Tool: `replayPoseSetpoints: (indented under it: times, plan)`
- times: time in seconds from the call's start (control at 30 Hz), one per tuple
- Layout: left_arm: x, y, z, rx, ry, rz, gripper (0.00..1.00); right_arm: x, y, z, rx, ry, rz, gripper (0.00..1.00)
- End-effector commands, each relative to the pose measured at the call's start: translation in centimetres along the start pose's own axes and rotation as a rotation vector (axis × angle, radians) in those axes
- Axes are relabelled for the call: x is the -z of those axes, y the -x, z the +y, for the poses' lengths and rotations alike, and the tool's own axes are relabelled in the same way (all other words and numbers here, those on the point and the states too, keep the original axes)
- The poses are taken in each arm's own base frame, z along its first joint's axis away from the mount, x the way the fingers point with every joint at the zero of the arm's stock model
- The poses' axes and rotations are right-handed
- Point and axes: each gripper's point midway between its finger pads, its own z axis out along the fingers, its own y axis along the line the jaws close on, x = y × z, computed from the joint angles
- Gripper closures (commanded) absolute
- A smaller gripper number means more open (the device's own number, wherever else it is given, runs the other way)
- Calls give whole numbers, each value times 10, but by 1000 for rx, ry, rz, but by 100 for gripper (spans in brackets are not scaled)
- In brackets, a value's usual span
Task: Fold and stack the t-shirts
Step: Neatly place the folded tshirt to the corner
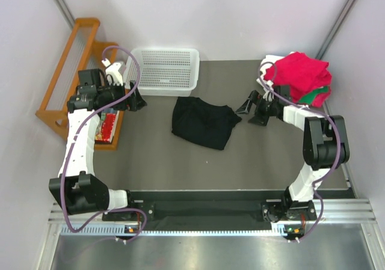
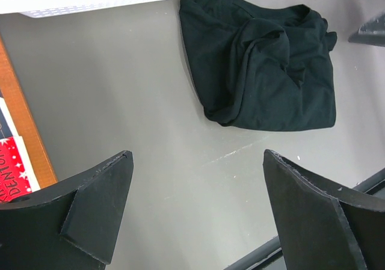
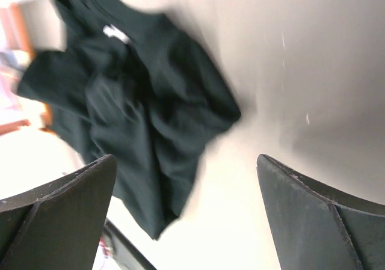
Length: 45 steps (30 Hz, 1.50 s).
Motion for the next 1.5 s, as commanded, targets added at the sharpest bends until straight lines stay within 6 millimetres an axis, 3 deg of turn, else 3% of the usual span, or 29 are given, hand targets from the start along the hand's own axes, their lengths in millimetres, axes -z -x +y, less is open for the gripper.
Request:
replayPoseSetpoints:
  times: [0.0, 0.07, 0.2, 0.5, 0.83, 0.97, 1.13, 1.17, 1.23, 1.27, 1.37, 1.47]
  plan:
    - [6, 3, -8, -25, -27, -25, 7, -18, 7, 22, -79, 229, 26, 0]
    - [8, 5, -8, -28, -24, -29, 7, -25, 10, 27, -118, 299, 18, 0]
    - [10, 5, -9, -36, -22, -30, 7, -43, -2, 12, -173, 320, 59, 0]
    - [6, 1, -9, -31, -38, -21, 7, -48, -22, -9, -156, 243, 88, 0]
    - [10, 4, -11, -35, -36, -30, 6, -83, -56, 10, -8, 142, 196, 0]
    - [11, 4, -11, -39, -34, -32, 6, -96, -75, 8, -7, 105, 247, 0]
    - [12, 6, -12, -42, -32, -35, 6, -103, -83, 0, -22, 69, 254, 0]
    - [12, 7, -11, -44, -30, -35, 6, -104, -84, 0, -22, 70, 252, 3]
    - [12, 8, -12, -46, -32, -38, 6, -105, -85, 2, -25, 69, 253, 26]
    - [12, 8, -12, -46, -32, -38, 6, -106, -86, 1, -30, 65, 258, 55]
    - [13, 8, -12, -48, -30, -39, 6, -108, -86, 0, -41, 49, 272, 100]
    - [14, 8, -12, -58, -27, -39, 6, -108, -86, 4, -32, 51, 277, 100]
